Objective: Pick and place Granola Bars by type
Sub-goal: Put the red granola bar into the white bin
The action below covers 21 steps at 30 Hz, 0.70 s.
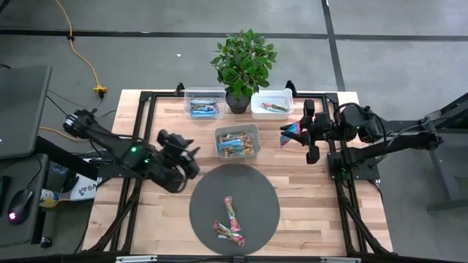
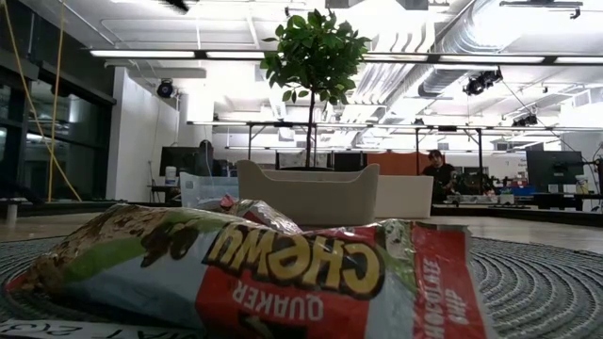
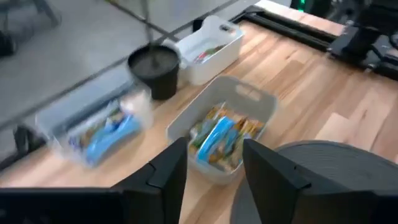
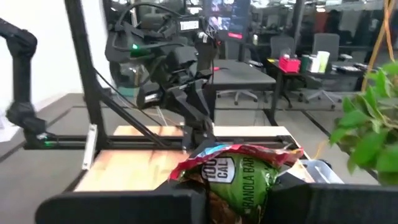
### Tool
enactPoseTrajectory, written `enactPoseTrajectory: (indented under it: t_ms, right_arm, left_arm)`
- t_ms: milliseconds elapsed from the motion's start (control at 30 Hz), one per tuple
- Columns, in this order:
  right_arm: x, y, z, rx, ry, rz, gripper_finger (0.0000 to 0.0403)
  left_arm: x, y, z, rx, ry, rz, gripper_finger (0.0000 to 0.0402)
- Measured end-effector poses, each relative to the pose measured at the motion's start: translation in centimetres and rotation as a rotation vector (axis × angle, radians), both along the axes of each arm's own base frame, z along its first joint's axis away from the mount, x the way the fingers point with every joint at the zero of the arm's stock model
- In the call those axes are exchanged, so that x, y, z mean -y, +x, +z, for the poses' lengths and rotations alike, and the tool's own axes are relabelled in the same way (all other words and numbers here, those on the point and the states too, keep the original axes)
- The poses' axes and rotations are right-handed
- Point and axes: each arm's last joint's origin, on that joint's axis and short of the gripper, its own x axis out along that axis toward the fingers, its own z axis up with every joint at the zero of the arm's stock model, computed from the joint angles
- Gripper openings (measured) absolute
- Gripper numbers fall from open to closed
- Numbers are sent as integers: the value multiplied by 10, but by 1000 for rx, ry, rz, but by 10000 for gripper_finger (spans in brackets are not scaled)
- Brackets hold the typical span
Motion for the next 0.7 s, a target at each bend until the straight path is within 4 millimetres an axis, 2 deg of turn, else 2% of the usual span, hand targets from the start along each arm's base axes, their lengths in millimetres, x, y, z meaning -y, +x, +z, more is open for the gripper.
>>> enactPoseTrajectory:
  t_ms: [133, 267, 467, 700]
  right_arm:
    - [7, 0, -4, -36, 15, -51, 39]
    - [22, 1, -10, -102, 21, -135, 43]
    - [56, 7, -24, -211, 36, -269, 34]
    - [108, 21, -47, -327, 64, -344, 43]
  left_arm:
    - [-15, -32, -29, 95, -89, 38, 145]
    - [-28, -54, -49, 233, -163, 35, 144]
    - [-37, -69, -67, 379, -183, -17, 144]
    - [-43, -80, -78, 395, -165, -44, 144]
